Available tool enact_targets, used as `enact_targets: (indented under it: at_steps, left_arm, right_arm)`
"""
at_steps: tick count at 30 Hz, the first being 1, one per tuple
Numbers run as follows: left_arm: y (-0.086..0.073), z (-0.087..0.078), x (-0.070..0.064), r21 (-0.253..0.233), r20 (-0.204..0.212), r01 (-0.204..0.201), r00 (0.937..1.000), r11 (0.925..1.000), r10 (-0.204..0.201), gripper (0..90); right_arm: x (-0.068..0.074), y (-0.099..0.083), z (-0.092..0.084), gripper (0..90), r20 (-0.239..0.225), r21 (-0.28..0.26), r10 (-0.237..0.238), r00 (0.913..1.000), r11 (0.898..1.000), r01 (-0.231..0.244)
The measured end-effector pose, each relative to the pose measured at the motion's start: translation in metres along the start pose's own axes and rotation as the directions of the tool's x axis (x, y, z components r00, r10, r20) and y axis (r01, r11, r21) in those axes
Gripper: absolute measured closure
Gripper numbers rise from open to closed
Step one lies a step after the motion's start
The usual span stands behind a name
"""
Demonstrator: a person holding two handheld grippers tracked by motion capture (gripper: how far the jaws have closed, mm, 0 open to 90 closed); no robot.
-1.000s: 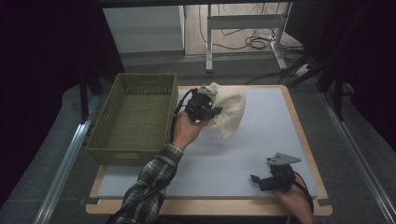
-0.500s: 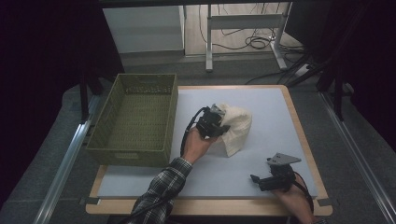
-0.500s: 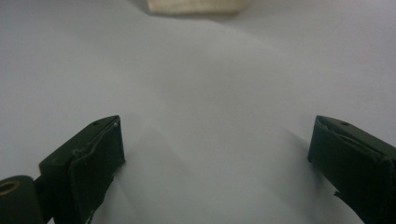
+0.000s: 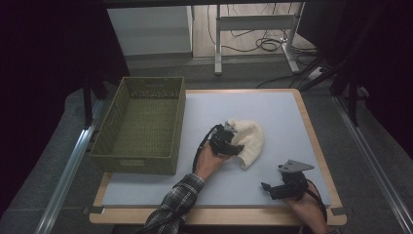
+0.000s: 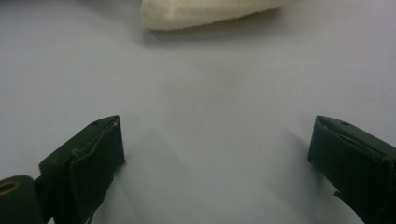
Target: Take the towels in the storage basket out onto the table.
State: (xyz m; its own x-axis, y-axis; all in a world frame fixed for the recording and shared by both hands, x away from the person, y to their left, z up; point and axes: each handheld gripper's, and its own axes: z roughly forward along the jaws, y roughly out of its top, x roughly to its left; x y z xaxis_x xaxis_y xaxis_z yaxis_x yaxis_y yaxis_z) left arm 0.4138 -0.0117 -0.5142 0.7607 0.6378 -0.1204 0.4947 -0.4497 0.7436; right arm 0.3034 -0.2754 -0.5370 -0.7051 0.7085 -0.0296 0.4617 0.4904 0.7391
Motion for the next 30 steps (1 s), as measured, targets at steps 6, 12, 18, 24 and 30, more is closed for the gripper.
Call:
enact_targets:
  at_steps: [6,12,18,24,30]
  left_arm:
    - [0.0,-0.028,0.0,-0.059,-0.022,-0.036,0.9991,0.9976,0.035,25.1]
    - [-0.013,-0.05,0.004,-0.091,-0.037,-0.023,0.9991,0.9956,0.02,28.9]
    - [-0.034,-0.049,0.004,-0.074,-0.064,-0.037,0.9974,0.9966,0.032,41.1]
    - [-0.045,-0.038,0.004,-0.06,-0.085,-0.04,0.9958,0.9974,0.035,38.5]
    - [-0.047,-0.027,0.009,-0.043,-0.12,-0.055,0.9916,0.9975,0.05,34.9]
  right_arm:
    - [0.0,0.0,0.0,3.5,0.002,0.001,-0.002,1.0,1.0,0.002]
    - [0.0,0.001,0.0,3.5,0.001,0.006,-0.007,1.0,1.0,0.007]
    - [-0.003,0.0,-0.005,18.7,0.024,-0.011,0.017,0.9996,1.0,-0.016]
    - [-0.002,0.008,-0.01,34.7,-0.032,-0.04,0.051,0.9982,0.998,-0.052]
    - [0.007,0.031,0.002,37.9,-0.105,-0.07,0.065,0.9924,0.995,-0.072]
